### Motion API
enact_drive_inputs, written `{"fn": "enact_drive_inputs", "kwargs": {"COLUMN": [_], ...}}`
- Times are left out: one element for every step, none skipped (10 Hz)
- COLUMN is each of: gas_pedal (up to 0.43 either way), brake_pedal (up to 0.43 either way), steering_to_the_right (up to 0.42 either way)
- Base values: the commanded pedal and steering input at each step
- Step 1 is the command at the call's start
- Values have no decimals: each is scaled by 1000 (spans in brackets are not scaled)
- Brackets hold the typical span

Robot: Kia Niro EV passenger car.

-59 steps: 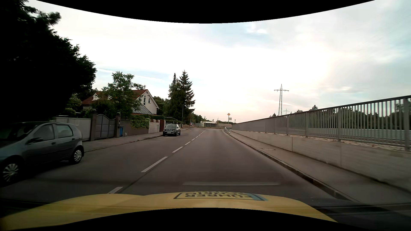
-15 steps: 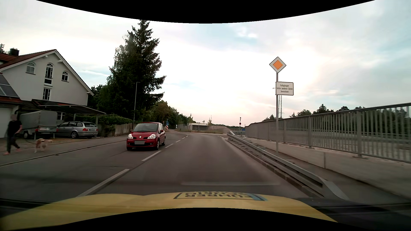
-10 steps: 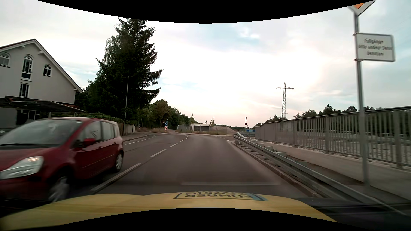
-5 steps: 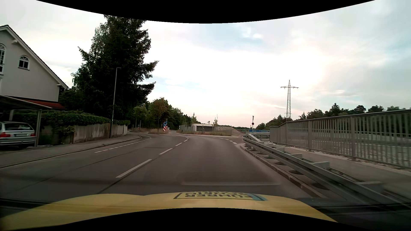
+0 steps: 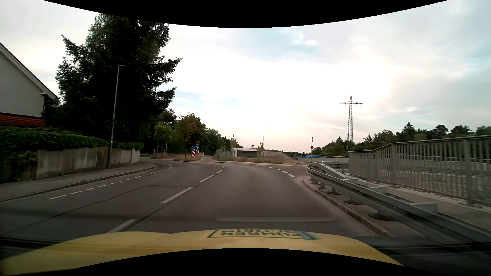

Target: Follow the waypoints while adhering to traffic rules and regulations

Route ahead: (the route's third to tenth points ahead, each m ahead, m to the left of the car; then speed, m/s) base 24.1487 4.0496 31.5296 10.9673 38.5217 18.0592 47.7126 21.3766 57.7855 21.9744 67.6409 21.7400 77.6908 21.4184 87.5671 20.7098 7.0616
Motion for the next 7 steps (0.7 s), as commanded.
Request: {"fn": "enact_drive_inputs", "kwargs": {"gas_pedal": [39,39,28,28,0,0,0], "brake_pedal": [0,0,0,0,0,0,0], "steering_to_the_right": [4,12,18,18,18,17,16]}}
